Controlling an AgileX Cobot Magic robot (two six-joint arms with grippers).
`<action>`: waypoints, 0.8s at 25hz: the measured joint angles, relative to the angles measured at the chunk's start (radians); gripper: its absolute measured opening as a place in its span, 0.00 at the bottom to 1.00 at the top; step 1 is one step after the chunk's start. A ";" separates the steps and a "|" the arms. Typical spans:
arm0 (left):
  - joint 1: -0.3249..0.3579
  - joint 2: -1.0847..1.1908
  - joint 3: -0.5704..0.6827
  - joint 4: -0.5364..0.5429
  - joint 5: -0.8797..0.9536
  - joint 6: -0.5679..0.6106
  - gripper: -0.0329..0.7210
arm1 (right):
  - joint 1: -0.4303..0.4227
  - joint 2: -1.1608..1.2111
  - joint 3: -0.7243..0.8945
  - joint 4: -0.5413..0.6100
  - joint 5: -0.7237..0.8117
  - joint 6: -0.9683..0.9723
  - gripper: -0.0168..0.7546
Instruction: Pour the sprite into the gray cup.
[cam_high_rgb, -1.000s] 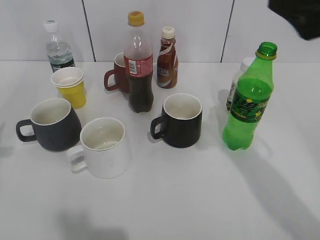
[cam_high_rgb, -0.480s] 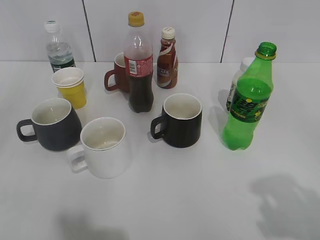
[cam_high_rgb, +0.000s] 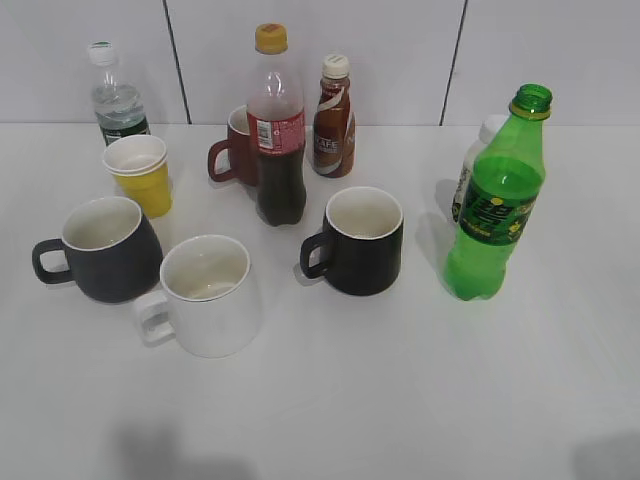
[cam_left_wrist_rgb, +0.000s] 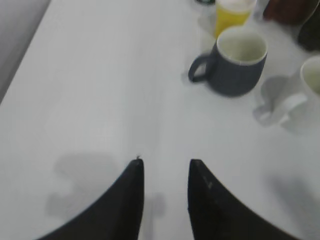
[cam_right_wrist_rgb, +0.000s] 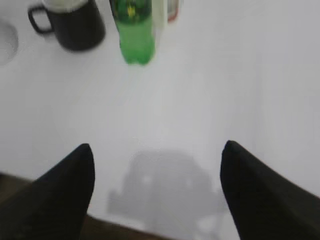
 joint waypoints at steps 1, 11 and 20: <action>0.000 -0.017 0.009 -0.004 -0.026 0.005 0.35 | 0.000 -0.017 0.010 -0.004 -0.030 0.000 0.78; 0.000 -0.044 0.037 -0.030 -0.085 0.035 0.35 | 0.000 -0.029 0.034 0.013 -0.099 0.001 0.72; -0.013 -0.118 0.037 -0.030 -0.090 0.035 0.35 | -0.238 -0.052 0.034 0.026 -0.102 0.001 0.68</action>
